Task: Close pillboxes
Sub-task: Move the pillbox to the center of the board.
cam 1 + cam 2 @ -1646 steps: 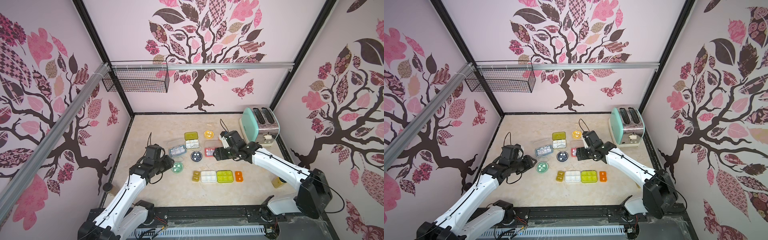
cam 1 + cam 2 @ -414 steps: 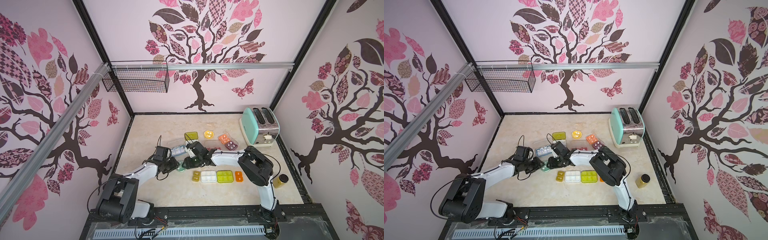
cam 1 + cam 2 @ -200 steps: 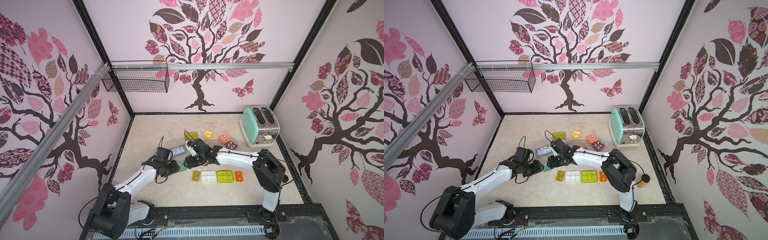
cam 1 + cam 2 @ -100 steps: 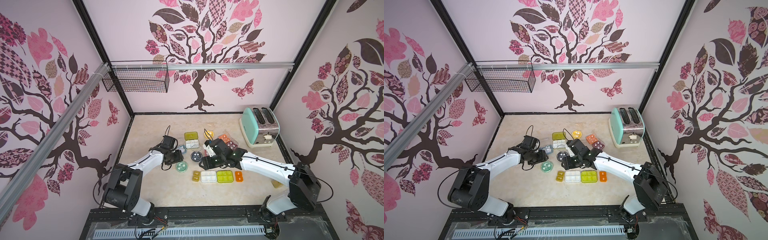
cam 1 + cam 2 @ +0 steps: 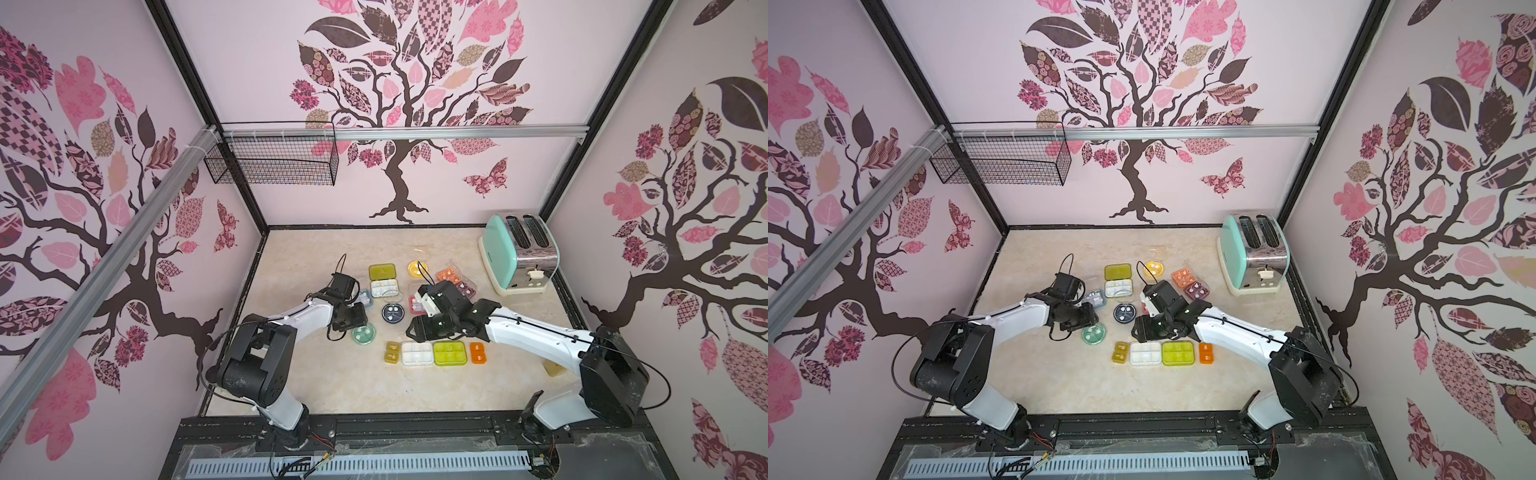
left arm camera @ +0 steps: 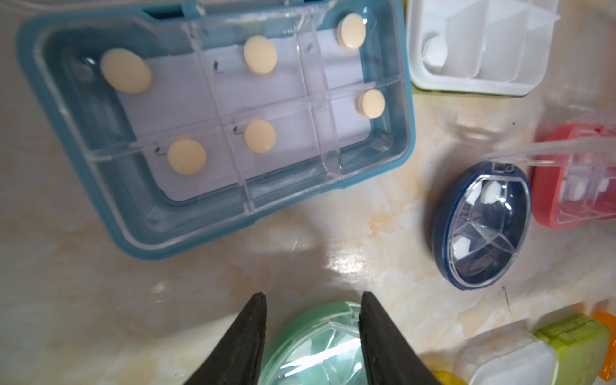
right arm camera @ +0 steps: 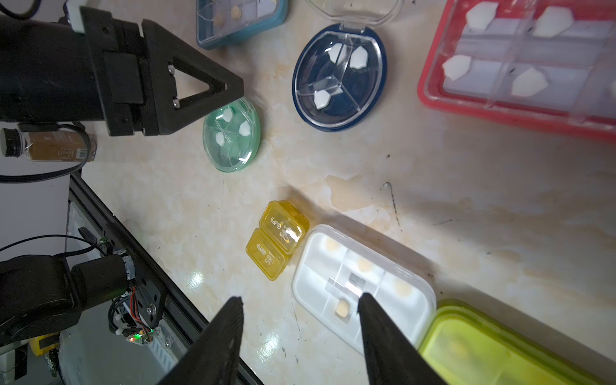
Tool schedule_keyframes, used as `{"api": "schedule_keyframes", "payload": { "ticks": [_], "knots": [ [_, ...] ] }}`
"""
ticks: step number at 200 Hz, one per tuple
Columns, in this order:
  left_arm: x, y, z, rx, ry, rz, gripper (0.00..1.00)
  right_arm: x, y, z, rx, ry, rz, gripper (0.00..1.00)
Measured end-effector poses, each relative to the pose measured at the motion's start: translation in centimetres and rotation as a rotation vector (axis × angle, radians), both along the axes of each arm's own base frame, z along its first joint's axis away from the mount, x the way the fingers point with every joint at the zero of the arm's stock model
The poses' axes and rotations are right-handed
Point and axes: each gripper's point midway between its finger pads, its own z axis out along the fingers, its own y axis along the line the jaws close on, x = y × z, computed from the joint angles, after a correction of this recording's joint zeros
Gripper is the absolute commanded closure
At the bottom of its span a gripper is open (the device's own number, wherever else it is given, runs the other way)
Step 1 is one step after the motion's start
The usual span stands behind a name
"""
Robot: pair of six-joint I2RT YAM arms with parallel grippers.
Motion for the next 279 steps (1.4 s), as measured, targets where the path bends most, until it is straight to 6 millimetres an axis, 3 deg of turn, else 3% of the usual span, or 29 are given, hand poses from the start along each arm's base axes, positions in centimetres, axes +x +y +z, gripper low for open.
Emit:
{"api": "schedule_keyframes", "payload": {
  "ticks": [52,86,158,186,221,254,279],
  "knots": [
    [-0.9,-0.7,-0.4,-0.015,0.007,-0.008,0.54,-0.1,0.1,-0.3,0.007,-0.001,0.003,0.40],
    [-2.5,-1.0,-0.4,-0.029,0.018,-0.011,0.54,0.1,0.2,-0.1,0.014,-0.009,0.003,0.40],
    [-6.3,-4.3,-0.3,-0.103,0.055,-0.006,0.55,0.0,0.3,-0.8,0.007,0.007,0.007,0.40],
    [-7.2,-4.8,0.0,-0.108,0.067,0.002,0.55,0.0,0.3,-0.8,0.007,0.006,0.007,0.39],
    [-6.7,-3.8,1.9,-0.075,0.009,0.032,0.49,0.3,0.1,-0.8,0.003,0.005,-0.002,0.39],
    [-4.0,-4.2,4.3,-0.074,-0.065,0.039,0.49,0.9,-0.5,-0.8,0.000,0.003,-0.025,0.40],
    [-1.7,-5.2,5.0,-0.073,-0.099,0.036,0.50,1.5,-0.9,-0.4,0.008,-0.008,-0.049,0.40]
  ]
}}
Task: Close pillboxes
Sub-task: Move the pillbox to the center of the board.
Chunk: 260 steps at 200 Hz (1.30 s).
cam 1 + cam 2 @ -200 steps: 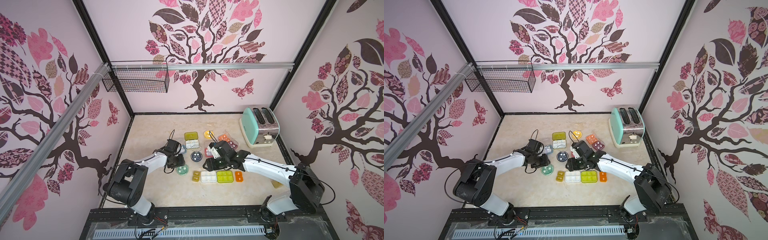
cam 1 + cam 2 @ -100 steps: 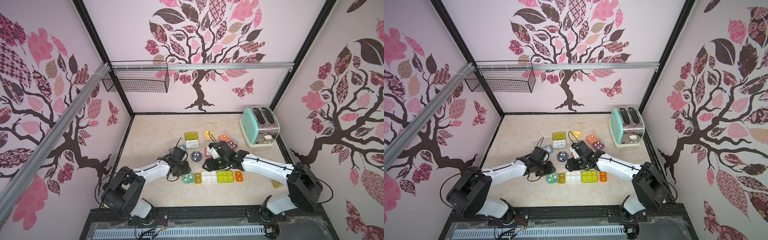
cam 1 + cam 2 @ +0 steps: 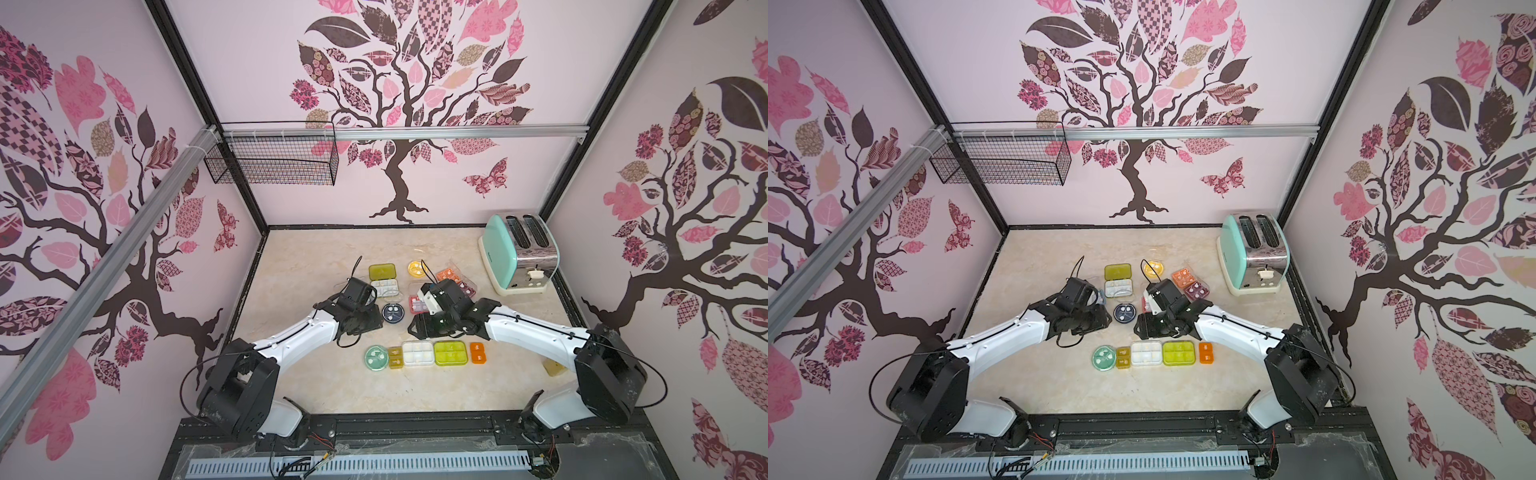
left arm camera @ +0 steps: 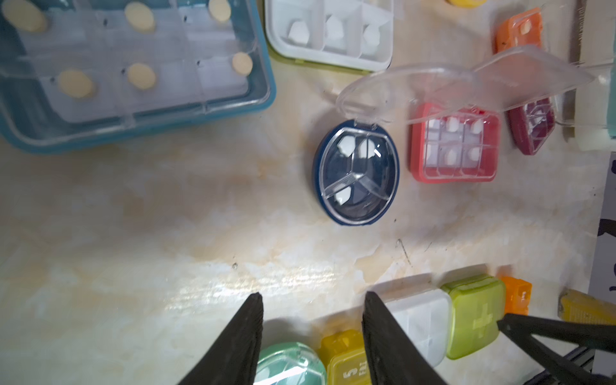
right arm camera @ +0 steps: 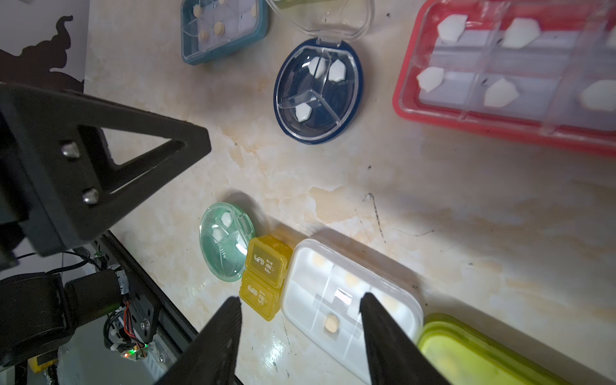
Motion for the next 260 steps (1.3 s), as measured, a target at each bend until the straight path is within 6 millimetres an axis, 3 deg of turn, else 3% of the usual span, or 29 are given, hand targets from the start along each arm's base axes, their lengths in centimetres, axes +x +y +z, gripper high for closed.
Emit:
{"api": "schedule_keyframes", "payload": {
  "ticks": [27,60,107,128,189,260],
  "knots": [
    [1.9,0.0,-1.0,0.016,0.000,0.019,0.51,0.2,-0.8,0.7,0.023,-0.023,-0.026,0.40],
    [4.0,0.6,-2.2,0.022,0.005,0.055,0.54,-0.2,-2.1,0.2,0.014,-0.014,-0.052,0.39],
    [5.9,-0.6,-2.6,0.011,-0.012,0.035,0.57,-0.1,-2.3,0.2,0.015,-0.013,-0.063,0.39],
    [6.2,-0.8,-3.0,0.020,-0.010,0.026,0.61,0.0,-2.4,0.2,0.015,-0.013,-0.066,0.40],
    [6.5,-0.7,-4.5,0.062,0.013,0.005,0.61,-0.4,-2.8,-0.7,0.005,0.002,-0.070,0.39],
    [6.2,-1.1,-4.6,0.060,0.012,-0.034,0.64,-0.1,-2.7,-0.6,0.014,-0.008,-0.075,0.37]
  ]
}}
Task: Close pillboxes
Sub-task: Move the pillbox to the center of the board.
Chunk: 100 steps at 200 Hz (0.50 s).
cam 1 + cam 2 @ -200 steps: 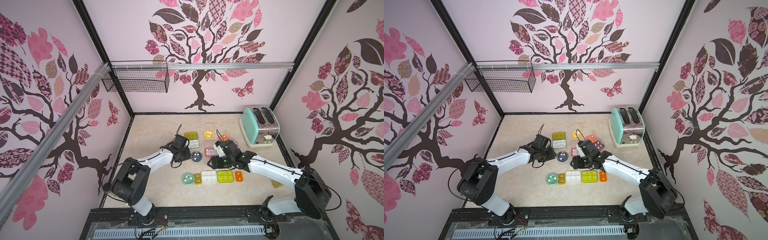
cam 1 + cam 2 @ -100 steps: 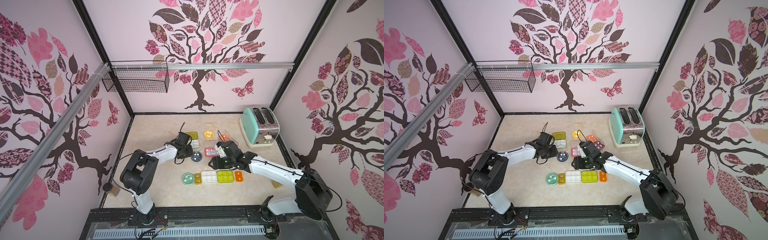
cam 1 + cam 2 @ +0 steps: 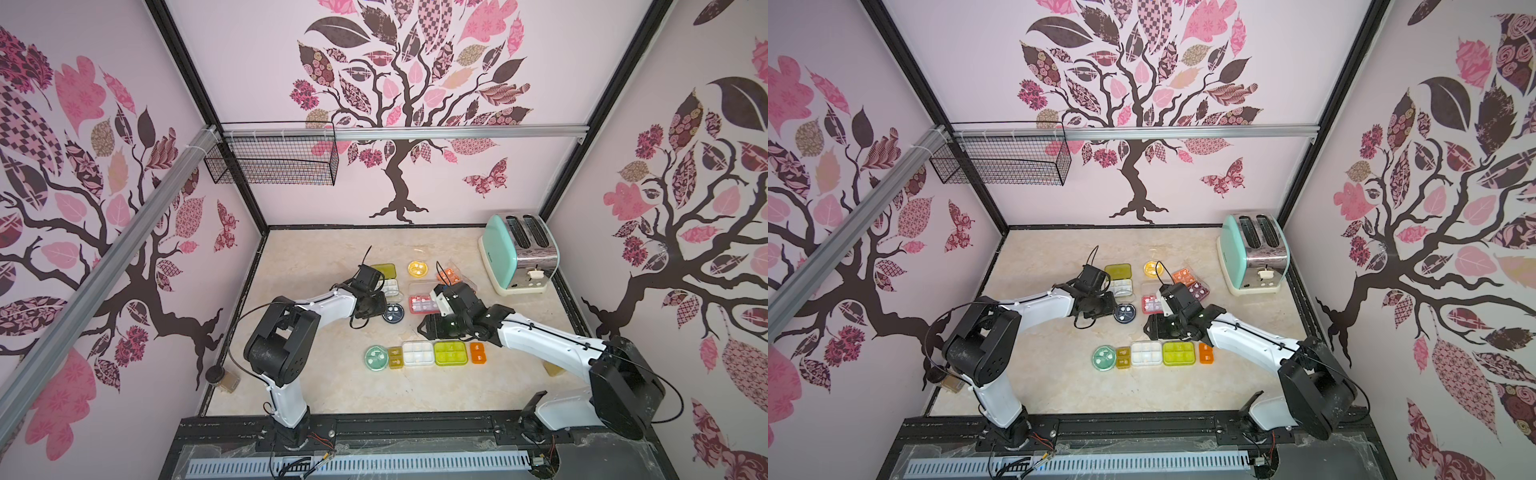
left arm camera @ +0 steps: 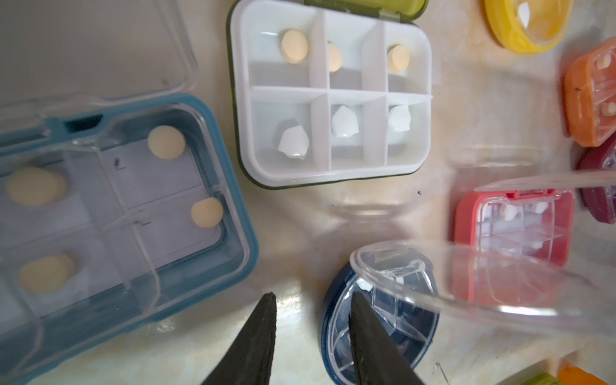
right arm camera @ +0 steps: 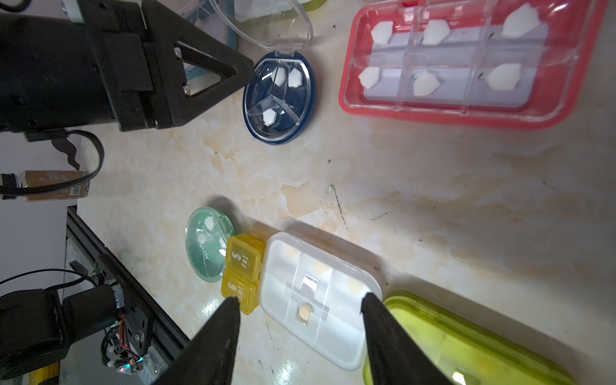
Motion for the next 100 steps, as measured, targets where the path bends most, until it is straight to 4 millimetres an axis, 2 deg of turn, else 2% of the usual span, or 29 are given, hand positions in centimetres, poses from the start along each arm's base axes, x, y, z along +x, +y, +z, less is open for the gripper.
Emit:
{"api": "schedule_keyframes", "payload": {
  "ticks": [30,75,100],
  "knots": [
    [-0.3,-0.2,-0.8,0.009,0.016,-0.024,0.67,0.0,0.0,0.0,0.000,-0.001,0.000,0.37],
    [-0.4,-0.1,-0.9,0.015,-0.003,-0.052,0.72,0.0,0.0,0.0,0.000,-0.001,0.000,0.36],
    [-1.3,0.3,-0.9,0.027,-0.014,-0.082,0.75,0.0,0.0,-0.1,0.000,0.000,0.000,0.36]
  ]
}}
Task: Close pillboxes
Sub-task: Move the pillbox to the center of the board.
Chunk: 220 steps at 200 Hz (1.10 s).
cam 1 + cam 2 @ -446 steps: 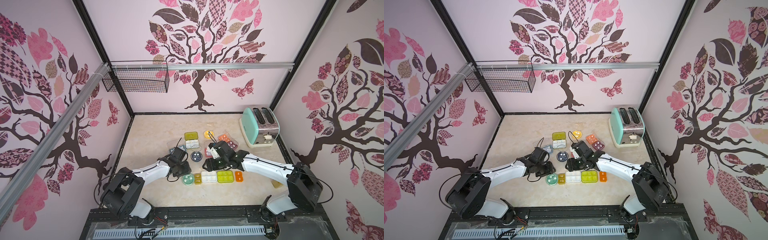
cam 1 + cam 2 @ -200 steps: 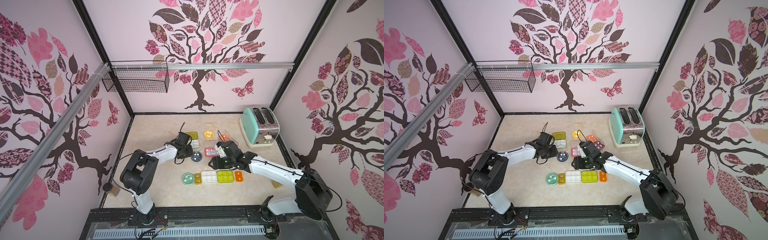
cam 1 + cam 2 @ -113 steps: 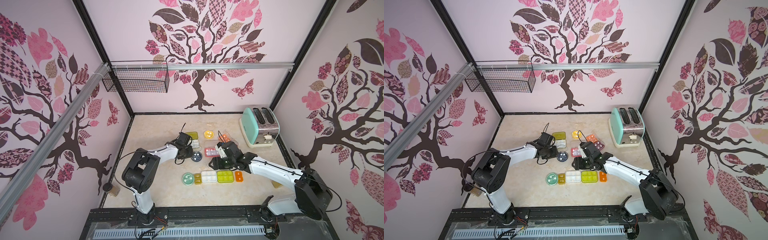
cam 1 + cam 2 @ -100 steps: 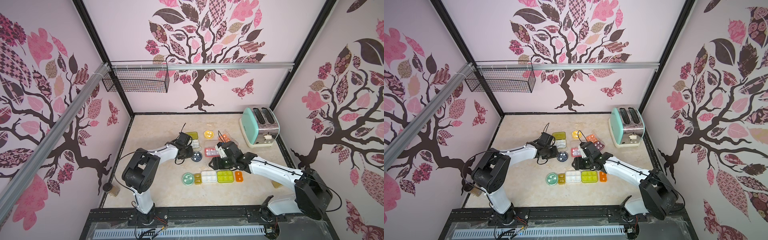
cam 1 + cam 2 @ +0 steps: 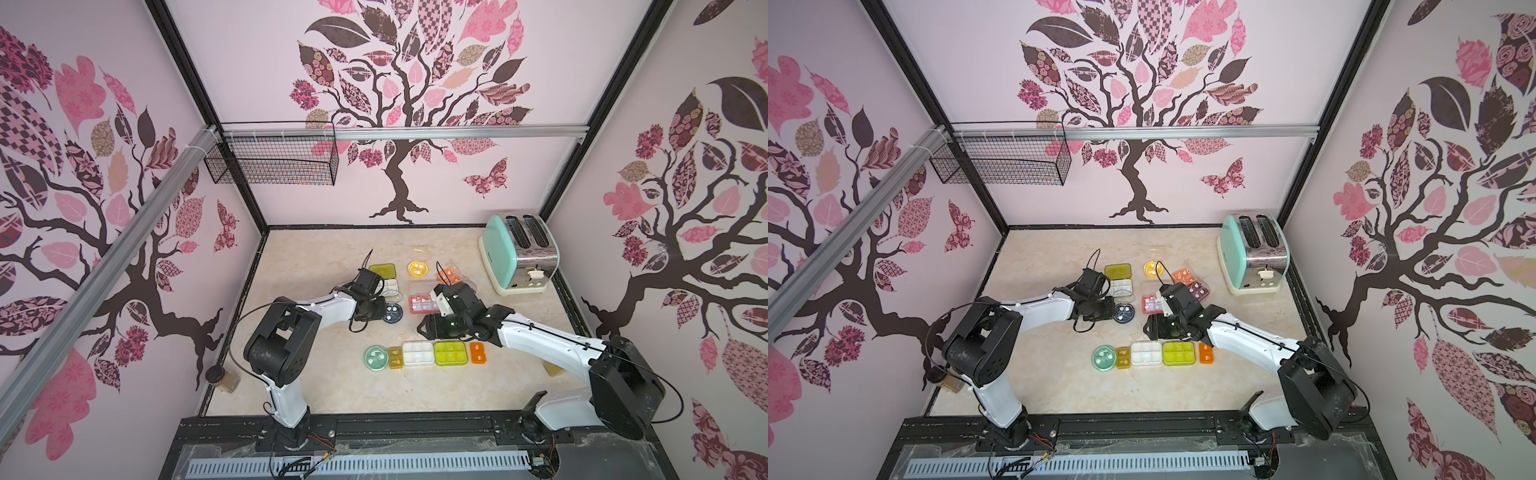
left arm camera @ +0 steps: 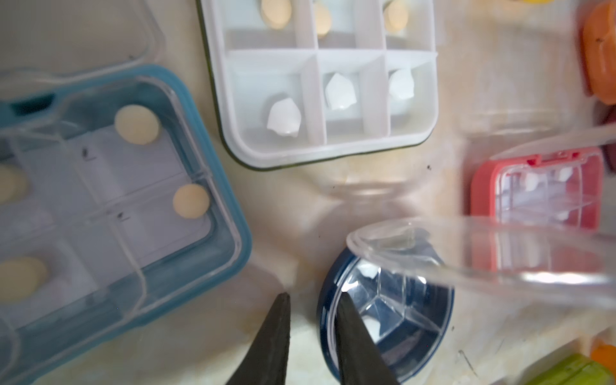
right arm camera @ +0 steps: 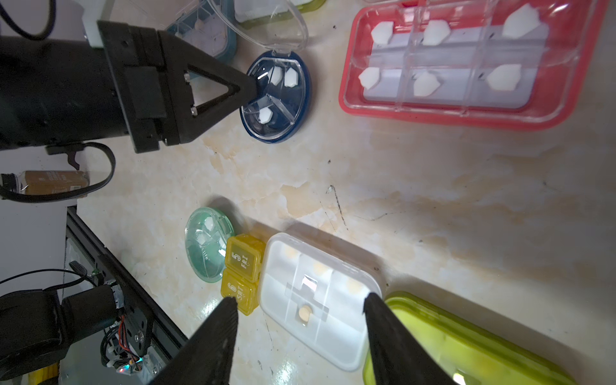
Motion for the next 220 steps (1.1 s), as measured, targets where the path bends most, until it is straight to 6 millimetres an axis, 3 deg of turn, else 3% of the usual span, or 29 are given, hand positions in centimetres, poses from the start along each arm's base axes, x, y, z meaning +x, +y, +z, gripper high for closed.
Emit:
{"api": "schedule_keyframes", "payload": {
  "ticks": [97,136,182,220],
  "knots": [
    [-3.5,1.8,0.6,0.048,-0.016,-0.100,0.78,0.1,0.1,-1.4,-0.009,0.019,-0.006,0.37],
    [-4.2,0.9,0.6,0.041,-0.017,-0.165,0.78,0.4,0.5,-1.1,0.014,0.014,-0.017,0.40],
    [-4.7,-1.5,0.5,0.037,-0.023,-0.263,0.73,1.1,1.0,-0.7,0.049,0.005,-0.042,0.42],
    [-4.6,-1.5,1.1,0.056,-0.014,-0.268,0.68,1.8,1.2,-0.1,0.060,-0.018,-0.055,0.46]
  ]
}}
